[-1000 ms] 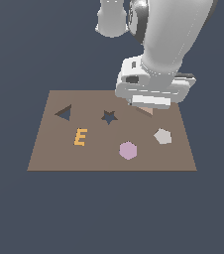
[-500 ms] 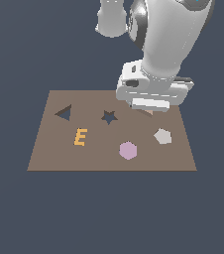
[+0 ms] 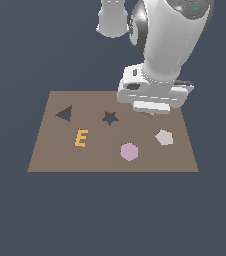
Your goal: Insert a designated object into the corresponding slot on a board.
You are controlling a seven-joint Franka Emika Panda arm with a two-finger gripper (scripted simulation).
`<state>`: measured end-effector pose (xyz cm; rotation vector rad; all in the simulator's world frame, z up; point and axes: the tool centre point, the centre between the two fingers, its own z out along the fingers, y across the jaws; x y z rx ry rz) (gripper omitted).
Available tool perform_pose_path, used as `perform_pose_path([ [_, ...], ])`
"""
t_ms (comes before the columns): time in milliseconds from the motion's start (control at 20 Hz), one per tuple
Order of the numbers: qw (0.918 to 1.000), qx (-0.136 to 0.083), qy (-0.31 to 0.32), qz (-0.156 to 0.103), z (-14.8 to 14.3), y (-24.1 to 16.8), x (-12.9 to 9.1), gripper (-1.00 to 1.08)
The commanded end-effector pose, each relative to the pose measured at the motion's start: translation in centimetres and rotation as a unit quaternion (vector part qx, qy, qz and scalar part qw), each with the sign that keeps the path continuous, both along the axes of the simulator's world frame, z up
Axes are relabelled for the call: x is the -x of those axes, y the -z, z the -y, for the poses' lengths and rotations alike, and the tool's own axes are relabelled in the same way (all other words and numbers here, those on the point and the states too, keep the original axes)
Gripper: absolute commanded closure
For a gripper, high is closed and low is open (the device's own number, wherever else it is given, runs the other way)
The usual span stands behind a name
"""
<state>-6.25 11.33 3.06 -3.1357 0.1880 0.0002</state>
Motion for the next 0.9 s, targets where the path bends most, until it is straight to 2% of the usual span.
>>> perform_pose_path([
  [0,1.0,0.0,0.0,0.0,0.1,0.1,0.0,1.08],
  [450,1.0,0.0,-0.001,0.0,0.5,0.0,0.0,1.08],
  [850,0.9999,0.0,-0.011,0.0,4.2,-0.2,0.2,1.08],
])
